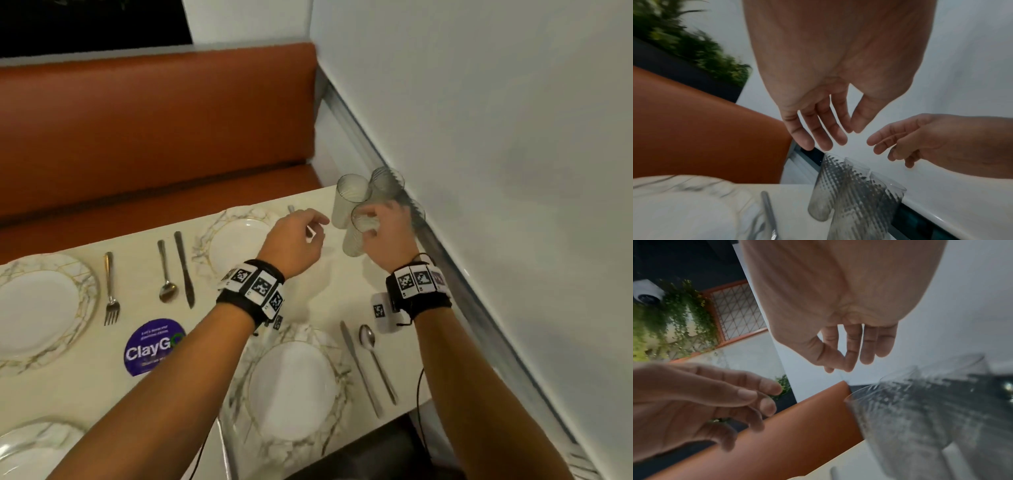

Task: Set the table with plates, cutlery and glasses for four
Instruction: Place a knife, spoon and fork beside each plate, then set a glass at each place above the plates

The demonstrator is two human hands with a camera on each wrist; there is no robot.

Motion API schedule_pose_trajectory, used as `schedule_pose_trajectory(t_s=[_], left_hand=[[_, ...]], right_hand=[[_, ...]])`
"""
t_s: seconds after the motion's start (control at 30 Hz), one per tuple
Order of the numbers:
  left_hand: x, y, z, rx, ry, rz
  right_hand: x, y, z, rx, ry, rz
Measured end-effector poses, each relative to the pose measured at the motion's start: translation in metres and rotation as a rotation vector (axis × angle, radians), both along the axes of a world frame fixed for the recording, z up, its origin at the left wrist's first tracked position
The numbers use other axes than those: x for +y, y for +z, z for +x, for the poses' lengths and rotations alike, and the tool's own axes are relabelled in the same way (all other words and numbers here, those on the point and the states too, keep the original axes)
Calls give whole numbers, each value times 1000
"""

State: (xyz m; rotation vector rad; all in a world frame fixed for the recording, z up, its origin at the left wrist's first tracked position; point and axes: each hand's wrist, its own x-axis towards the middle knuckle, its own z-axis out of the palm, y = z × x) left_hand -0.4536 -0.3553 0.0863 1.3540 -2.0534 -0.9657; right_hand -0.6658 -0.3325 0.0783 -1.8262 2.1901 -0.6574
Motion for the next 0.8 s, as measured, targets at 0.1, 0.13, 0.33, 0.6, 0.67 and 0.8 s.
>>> schedule_pose_trajectory(t_s=[0.1,0.13,0.33,0.6,0.67,0.8], left_hand=[[-26,-2,-55,-190,-136,-61],[-34,-3,-71,-273,-175,-86],[-62,-19,-134,-689,-429,-278],[-66,-33,-152,-828,-528,-265],[-65,-33,-152,-806,-520,-272],[-57,-26,-144,-713,-477,-294]], right_hand=[[-19,0,-50,149,-18,149],[-25,-1,-63,170,-21,187],[-43,-10,-102,285,29,343],[-39,-21,-113,91,62,353],[-36,-22,-115,75,54,328],[-30,-14,-112,95,41,350]])
